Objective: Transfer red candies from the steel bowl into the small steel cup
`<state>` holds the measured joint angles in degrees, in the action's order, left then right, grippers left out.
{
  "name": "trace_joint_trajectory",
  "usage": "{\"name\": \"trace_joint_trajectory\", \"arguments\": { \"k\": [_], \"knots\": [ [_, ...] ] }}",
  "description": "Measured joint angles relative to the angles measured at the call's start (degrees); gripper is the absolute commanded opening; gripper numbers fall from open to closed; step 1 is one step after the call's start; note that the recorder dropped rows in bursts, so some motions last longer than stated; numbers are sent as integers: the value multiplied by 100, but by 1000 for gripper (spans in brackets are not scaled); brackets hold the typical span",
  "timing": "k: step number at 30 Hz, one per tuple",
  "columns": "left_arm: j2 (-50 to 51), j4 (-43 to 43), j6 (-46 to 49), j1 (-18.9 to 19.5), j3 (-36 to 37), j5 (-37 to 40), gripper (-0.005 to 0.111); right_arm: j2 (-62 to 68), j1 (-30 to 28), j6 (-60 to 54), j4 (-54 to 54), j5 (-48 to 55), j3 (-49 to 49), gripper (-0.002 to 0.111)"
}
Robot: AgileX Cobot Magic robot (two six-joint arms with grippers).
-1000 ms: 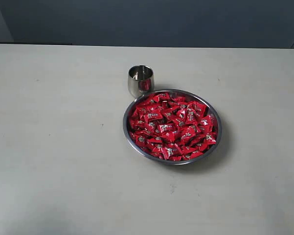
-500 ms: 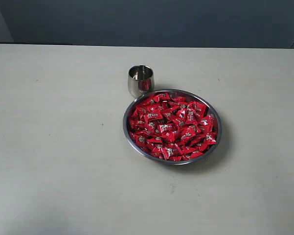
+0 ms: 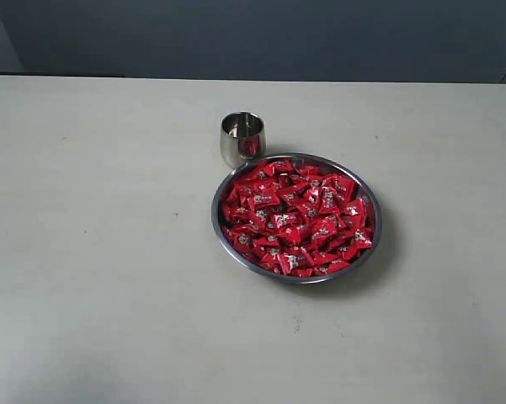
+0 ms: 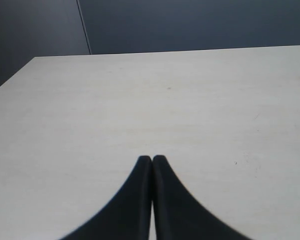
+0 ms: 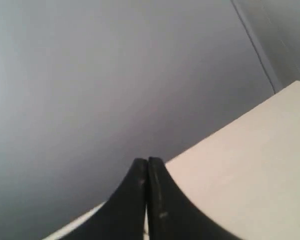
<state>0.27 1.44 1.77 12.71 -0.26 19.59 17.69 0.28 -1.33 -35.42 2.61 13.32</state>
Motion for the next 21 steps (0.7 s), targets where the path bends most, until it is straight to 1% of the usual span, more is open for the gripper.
{"name": "trace_joint_trajectory", "arguments": {
  "k": [2, 4, 5, 7, 8, 9, 15, 21],
  "knots": [
    [0, 0, 0, 0, 0, 0, 0, 556, 0, -102, 222, 616, 630, 8],
    [0, 0, 0, 0, 0, 0, 0, 1194, 0, -364, 328, 1221, 1283, 22],
    [0, 0, 0, 0, 0, 0, 0, 1508, 0, -495, 328, 1441, 1543, 33],
    [0, 0, 0, 0, 0, 0, 0, 2097, 0, -874, 262, 1939, 2171, 48],
    [0, 0, 0, 0, 0, 0, 0, 2319, 0, -1066, 184, 2107, 2409, 53],
    [0, 0, 0, 0, 0, 0, 0, 2649, 0, -1225, 108, 2339, 2745, 56],
    [0, 0, 0, 0, 0, 0, 0, 4057, 0, -1518, -27, 3327, 4121, 54],
    [0, 0, 0, 0, 0, 0, 0, 5219, 22, -2147, -554, 4255, 4957, 54]
  ]
}}
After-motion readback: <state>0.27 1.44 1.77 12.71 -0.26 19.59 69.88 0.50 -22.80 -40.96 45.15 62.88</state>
